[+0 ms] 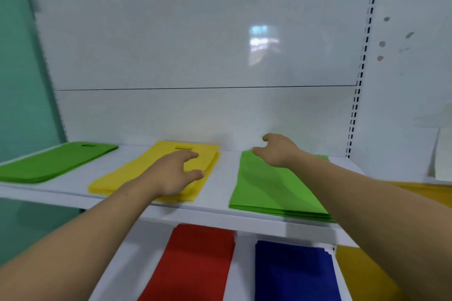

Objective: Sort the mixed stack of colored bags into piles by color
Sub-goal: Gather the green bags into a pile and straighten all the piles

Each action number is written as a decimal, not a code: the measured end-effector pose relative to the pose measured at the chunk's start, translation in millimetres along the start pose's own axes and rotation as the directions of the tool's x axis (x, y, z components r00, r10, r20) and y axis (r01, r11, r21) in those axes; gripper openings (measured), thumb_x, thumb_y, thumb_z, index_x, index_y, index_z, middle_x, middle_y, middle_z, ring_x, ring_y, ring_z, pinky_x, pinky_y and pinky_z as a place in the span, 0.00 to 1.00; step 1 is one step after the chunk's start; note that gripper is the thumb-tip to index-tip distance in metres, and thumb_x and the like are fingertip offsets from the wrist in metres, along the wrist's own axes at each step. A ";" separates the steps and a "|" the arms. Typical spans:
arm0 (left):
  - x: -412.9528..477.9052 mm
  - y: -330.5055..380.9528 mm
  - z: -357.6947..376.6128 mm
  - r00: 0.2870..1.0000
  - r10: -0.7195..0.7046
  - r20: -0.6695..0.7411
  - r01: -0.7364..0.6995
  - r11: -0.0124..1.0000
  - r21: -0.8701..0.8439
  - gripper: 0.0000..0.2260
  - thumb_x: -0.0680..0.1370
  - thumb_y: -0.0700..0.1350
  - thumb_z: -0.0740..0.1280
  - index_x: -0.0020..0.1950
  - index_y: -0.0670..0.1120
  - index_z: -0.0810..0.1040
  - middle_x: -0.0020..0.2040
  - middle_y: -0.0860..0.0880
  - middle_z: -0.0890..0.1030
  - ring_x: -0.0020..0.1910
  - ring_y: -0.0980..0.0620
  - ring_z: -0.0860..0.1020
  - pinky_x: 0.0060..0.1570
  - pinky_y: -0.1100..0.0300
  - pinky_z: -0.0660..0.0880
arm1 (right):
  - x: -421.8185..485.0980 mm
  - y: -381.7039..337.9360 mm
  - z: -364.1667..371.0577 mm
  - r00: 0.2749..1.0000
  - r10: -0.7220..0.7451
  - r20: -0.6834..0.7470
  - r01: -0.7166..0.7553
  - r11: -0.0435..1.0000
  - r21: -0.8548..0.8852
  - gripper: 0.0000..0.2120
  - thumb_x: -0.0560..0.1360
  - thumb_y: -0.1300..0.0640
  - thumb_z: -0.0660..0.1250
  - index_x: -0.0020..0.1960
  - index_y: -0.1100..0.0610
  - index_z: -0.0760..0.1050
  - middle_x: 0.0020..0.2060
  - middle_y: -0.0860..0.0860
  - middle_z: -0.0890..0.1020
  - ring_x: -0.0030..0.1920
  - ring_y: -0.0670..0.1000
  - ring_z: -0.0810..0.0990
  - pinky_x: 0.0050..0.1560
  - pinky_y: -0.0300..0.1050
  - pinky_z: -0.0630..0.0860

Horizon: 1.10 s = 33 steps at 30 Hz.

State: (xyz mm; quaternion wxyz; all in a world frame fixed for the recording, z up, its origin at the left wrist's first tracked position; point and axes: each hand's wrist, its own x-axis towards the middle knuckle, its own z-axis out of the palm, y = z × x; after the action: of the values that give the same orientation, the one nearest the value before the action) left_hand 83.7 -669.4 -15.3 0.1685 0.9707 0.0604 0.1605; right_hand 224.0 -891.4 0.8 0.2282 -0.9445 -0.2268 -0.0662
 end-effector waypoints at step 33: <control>-42.1 -481.2 -163.1 0.927 -0.365 -0.083 0.368 0.930 0.026 0.27 0.75 0.56 0.67 0.73 0.50 0.66 0.74 0.50 0.65 0.72 0.52 0.64 0.69 0.60 0.60 | 166.8 -475.1 293.9 0.945 -0.230 0.235 0.249 0.967 -0.057 0.26 0.79 0.44 0.58 0.68 0.63 0.68 0.66 0.60 0.73 0.65 0.59 0.72 0.60 0.45 0.70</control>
State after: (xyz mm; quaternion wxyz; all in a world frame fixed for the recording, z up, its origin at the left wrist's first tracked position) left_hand -40.5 -176.1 -48.8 0.1728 0.9388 0.2501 0.1622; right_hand 160.6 -312.7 -31.2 0.1504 -0.9202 -0.3614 0.0047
